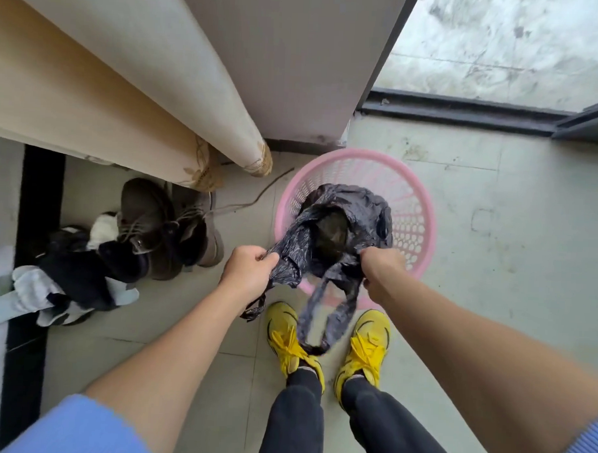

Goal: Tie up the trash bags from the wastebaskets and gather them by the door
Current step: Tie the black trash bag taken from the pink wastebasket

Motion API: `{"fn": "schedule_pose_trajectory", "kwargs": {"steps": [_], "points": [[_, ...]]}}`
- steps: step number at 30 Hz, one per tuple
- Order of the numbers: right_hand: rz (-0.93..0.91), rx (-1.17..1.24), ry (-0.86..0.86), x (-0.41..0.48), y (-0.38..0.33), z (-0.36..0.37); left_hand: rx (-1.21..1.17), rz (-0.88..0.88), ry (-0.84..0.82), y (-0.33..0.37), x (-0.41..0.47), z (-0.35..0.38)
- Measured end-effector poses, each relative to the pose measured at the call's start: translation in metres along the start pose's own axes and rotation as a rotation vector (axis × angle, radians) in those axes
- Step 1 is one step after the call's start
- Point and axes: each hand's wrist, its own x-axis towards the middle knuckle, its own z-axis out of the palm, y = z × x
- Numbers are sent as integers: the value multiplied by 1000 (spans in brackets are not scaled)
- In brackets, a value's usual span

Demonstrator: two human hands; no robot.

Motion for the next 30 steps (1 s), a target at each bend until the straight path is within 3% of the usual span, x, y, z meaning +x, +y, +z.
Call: {"fn": "schedule_pose_trajectory", "kwargs": {"steps": [5, 14, 21, 30], "points": [[-297, -300, 233, -33, -7, -63, 9, 150, -15, 33, -56, -23], [-458, -224, 150, -146, -9, -138, -178, 229, 56, 67, -188, -78], [-466, -93, 113, -203, 43, -170, -341, 169, 14, 44, -273, -101], [-390, 109, 127, -226, 168, -188, -534, 142, -96, -57, -339, -96]]}}
